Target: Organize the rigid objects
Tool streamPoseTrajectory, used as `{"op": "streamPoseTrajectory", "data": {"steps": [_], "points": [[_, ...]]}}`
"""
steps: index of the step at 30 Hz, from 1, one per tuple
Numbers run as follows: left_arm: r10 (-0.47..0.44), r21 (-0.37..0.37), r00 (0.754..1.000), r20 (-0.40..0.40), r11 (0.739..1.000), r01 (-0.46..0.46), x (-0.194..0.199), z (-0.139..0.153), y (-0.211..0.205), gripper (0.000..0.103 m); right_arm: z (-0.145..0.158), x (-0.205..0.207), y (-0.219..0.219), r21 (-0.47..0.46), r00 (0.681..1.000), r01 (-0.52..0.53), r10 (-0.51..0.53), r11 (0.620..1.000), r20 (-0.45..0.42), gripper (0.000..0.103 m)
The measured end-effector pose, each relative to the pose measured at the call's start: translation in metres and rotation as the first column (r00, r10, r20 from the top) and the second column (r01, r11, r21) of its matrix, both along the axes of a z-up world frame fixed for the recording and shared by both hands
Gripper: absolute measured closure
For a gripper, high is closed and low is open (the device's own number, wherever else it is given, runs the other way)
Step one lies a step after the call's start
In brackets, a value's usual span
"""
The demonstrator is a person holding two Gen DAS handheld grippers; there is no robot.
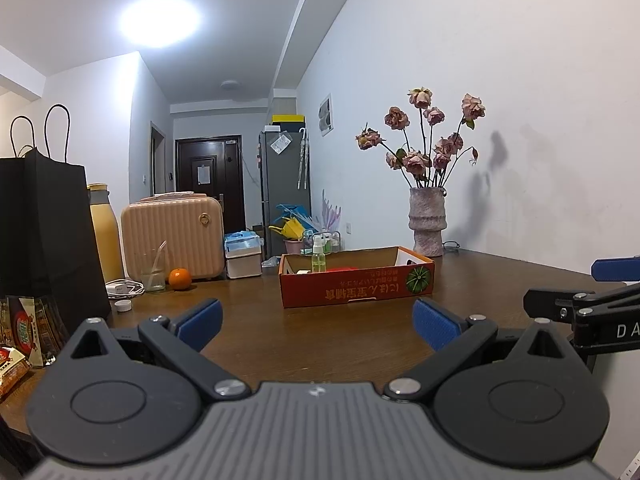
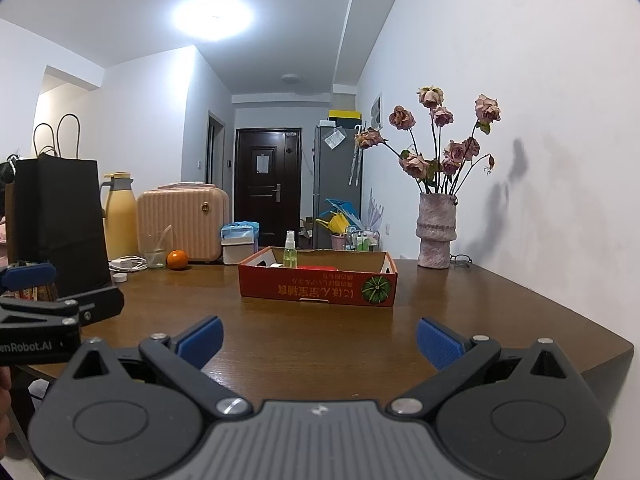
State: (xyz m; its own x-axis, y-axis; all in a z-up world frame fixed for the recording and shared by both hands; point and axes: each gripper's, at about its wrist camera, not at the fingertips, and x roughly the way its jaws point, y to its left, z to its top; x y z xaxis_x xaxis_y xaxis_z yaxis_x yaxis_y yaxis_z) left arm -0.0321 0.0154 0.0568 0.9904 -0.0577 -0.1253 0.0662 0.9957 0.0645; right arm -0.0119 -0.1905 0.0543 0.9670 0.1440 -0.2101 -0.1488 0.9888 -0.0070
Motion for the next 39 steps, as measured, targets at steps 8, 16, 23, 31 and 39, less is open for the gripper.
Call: {"op": "streamPoseTrajectory", "data": {"steps": [8, 16, 23, 31, 39], "points": [[-0.001, 0.0, 1.0, -0.001, 1.0, 0.001, 0.0, -0.0005, 0.0004, 0.0, 0.0002, 0.0011, -0.0011, 0.002, 1.0, 0.001, -0.001, 1.0, -0.001, 0.0], [-0.003, 0.001, 1.0, -0.003, 1.0, 0.003, -0.0001, -0.0014, 0.0007, 0.0, -0.0015, 0.002, -0.0033, 0.004, 1.0, 0.005, -0.005, 1.0, -0.002, 0.0], [-0.003, 0.001, 1.0, -0.004, 1.0, 0.003, -0.0001, -0.0024, 0.0007, 0.0, -0.0027, 0.0012, -0.0016, 0.002, 1.0, 0.003, -0.003, 1.0, -0.005, 0.0], [-0.008, 0.007, 1.0, 0.003, 1.0, 0.008, -0.0011, -0.0026, -0.0001, 0.0, -0.002, 0.0016, -0.0011, 0.002, 1.0, 0.003, -0.003, 1.0, -0.006, 0.0], [-0.007, 0.008, 1.0, 0.004, 1.0, 0.007, 0.0002, -0.0019, -0.0008, 0.0, -0.0021, 0.0016, -0.0012, 0.003, 1.0, 0.003, -0.003, 1.0, -0.007, 0.0]]}}
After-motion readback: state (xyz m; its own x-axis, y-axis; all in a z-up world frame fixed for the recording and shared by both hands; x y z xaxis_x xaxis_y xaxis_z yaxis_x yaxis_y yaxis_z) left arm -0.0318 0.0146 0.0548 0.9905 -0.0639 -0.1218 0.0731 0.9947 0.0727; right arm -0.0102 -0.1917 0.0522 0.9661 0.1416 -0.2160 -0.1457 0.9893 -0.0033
